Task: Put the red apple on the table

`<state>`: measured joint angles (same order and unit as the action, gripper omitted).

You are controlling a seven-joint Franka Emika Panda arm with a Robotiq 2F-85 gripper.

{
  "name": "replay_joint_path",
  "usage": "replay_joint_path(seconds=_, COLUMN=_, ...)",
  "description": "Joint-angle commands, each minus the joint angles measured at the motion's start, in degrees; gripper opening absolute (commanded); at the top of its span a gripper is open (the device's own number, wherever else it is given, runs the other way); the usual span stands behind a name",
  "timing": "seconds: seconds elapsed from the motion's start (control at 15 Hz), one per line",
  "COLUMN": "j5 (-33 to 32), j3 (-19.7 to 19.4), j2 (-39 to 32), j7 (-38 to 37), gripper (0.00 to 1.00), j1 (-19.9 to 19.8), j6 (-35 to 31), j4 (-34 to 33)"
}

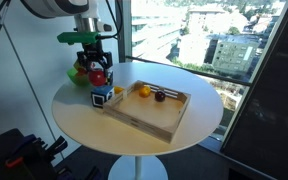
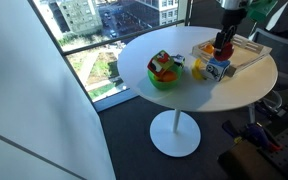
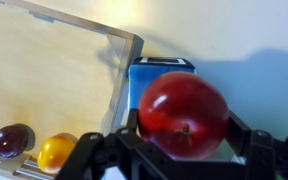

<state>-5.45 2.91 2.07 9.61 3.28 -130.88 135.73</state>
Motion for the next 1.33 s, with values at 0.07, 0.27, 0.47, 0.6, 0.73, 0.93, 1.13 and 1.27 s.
replay_joint_path(seconds=0.07, j5=0.0, j3=0.0, j2=0.0, j7=0.0, gripper=0.82, j1=0.0, j6=0.1, j4=-0.1)
replay_joint_path(seconds=0.27, j5=0.0, j3=0.0, j2=0.0, j7=0.0, gripper=0.82, j1=0.0, j6=0.1, j4=-0.1)
replay_joint_path(seconds=0.47, j5=0.2, j3=0.5, j2=0.0, j7=0.0, gripper=0.57, j1=0.4, j6=0.0, j4=-0.1)
replay_joint_path(seconds=0.6, j5=0.8, j3=0.9, j2=0.0, j7=0.6, gripper=0.57, j1=0.8, j6=0.2, j4=-0.2)
replay_joint_path(seconds=0.73, j5=0.8, j3=1.6, j2=0.2, j7=0.6, gripper=0.57, j1=1.4, j6=0.3, j4=-0.3)
replay_joint_path(seconds=0.93, j5=0.6, j3=2.7, j2=0.4, j7=0.7, gripper=0.57, j1=2.6, j6=0.3, j4=-0.4)
replay_joint_path(seconds=1.13, j5=0.6, j3=3.8, j2=-0.1, j7=0.8, gripper=0.57, j1=3.8, j6=0.3, j4=-0.3)
replay_joint_path(seconds=1.27, j5=0.5, j3=4.5, j2=-0.6, j7=0.7, gripper=0.57, j1=4.6, j6=0.1, j4=-0.2)
